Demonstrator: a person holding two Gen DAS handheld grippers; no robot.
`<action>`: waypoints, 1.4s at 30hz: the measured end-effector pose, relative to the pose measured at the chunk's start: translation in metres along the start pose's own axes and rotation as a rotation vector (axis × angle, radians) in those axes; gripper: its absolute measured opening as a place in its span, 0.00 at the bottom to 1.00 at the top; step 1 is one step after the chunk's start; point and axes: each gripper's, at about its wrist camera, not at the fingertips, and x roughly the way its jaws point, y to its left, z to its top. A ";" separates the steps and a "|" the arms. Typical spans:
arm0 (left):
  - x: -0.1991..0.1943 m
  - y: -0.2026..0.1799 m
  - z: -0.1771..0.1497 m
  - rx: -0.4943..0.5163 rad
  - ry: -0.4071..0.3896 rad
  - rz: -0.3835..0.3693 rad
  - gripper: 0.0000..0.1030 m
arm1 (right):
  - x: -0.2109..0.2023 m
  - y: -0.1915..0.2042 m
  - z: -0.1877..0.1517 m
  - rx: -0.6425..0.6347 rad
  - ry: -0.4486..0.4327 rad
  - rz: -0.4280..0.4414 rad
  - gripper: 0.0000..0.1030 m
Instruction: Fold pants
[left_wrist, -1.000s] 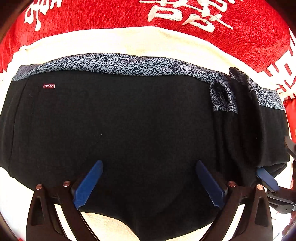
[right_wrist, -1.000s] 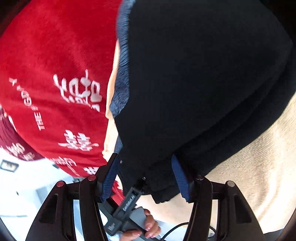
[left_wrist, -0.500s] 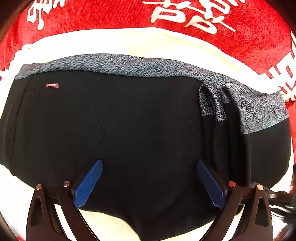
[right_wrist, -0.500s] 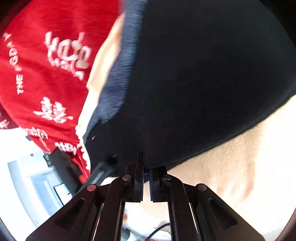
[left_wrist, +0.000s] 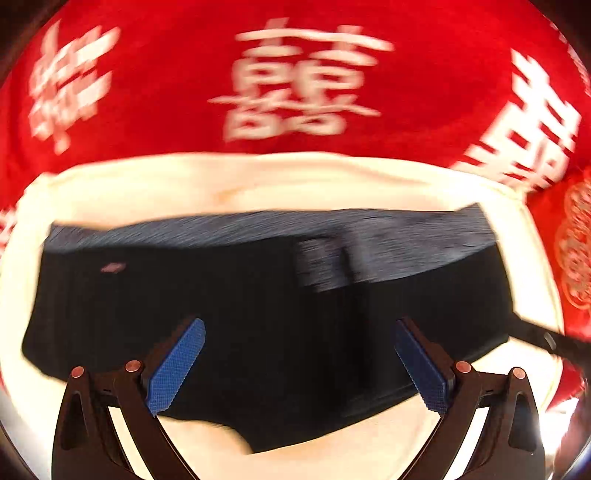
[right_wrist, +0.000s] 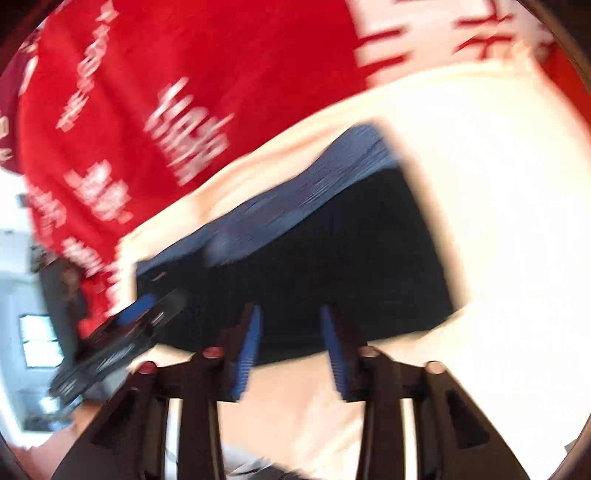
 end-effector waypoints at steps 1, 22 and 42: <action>0.004 -0.014 0.005 0.008 -0.002 -0.021 0.99 | 0.002 -0.006 0.009 0.005 -0.004 -0.011 0.10; 0.036 0.009 -0.030 -0.177 0.082 0.062 0.99 | 0.048 0.010 0.011 -0.104 0.206 0.010 0.11; -0.019 0.168 -0.064 -0.343 0.004 0.258 0.99 | 0.134 0.220 -0.007 -0.387 0.251 0.181 0.26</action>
